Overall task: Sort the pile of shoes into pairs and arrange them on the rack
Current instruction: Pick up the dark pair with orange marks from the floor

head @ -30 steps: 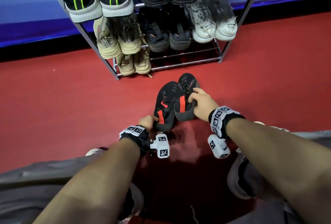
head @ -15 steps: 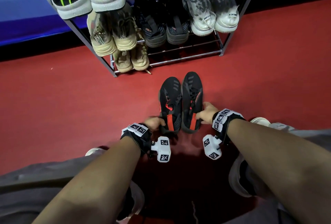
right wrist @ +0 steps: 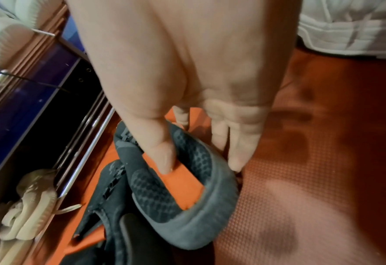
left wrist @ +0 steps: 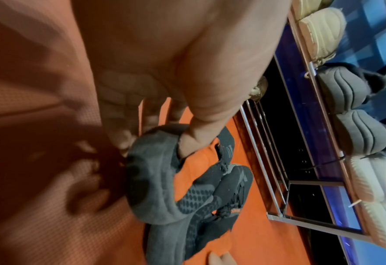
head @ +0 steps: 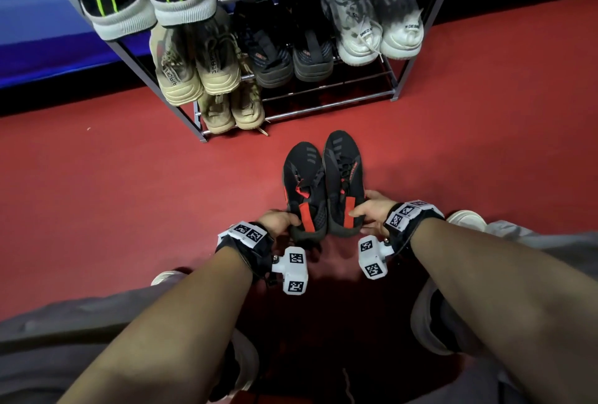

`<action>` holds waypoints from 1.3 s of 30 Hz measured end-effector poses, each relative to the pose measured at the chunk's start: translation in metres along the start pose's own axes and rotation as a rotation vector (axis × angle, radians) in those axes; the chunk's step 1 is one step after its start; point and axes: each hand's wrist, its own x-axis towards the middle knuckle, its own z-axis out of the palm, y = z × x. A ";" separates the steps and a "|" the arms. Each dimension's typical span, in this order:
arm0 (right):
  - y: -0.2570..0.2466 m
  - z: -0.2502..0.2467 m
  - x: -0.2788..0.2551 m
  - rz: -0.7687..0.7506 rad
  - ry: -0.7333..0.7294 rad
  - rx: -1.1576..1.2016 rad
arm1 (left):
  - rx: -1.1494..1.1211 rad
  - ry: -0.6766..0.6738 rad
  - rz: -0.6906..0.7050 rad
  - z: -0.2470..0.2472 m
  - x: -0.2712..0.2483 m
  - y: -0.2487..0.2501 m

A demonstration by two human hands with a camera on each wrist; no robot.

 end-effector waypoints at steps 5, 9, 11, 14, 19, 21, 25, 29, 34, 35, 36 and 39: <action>-0.006 -0.003 -0.008 -0.020 0.014 0.017 | -0.054 0.023 0.001 0.005 -0.010 0.006; -0.014 -0.011 -0.018 -0.034 0.025 -0.006 | -0.087 0.021 0.039 0.004 -0.018 0.011; -0.018 -0.014 -0.021 -0.042 0.044 0.005 | -0.111 0.016 0.049 0.003 -0.023 0.014; -0.026 -0.016 -0.026 -0.048 0.095 0.094 | -0.187 -0.037 0.071 0.002 -0.033 0.023; -0.046 -0.022 -0.029 -0.061 0.116 0.336 | -0.286 -0.115 0.095 -0.007 -0.044 0.040; -0.056 -0.027 -0.030 -0.089 0.106 0.397 | -0.301 -0.121 0.103 -0.011 -0.043 0.046; -0.074 -0.033 -0.026 -0.138 0.095 0.501 | -0.340 -0.141 0.155 -0.017 -0.036 0.059; -0.087 -0.031 -0.011 -0.135 0.087 0.544 | -0.379 -0.146 0.163 -0.019 -0.024 0.073; -0.104 -0.033 0.006 -0.142 0.088 0.549 | -0.413 -0.092 0.170 -0.020 -0.001 0.088; -0.108 -0.036 0.010 -0.160 0.087 0.543 | -0.417 -0.084 0.173 -0.021 0.005 0.092; -0.112 -0.038 0.013 -0.184 0.081 0.534 | -0.418 -0.080 0.176 -0.022 0.010 0.097; -0.127 -0.045 0.027 -0.263 0.068 0.489 | -0.420 -0.068 0.204 -0.025 0.028 0.118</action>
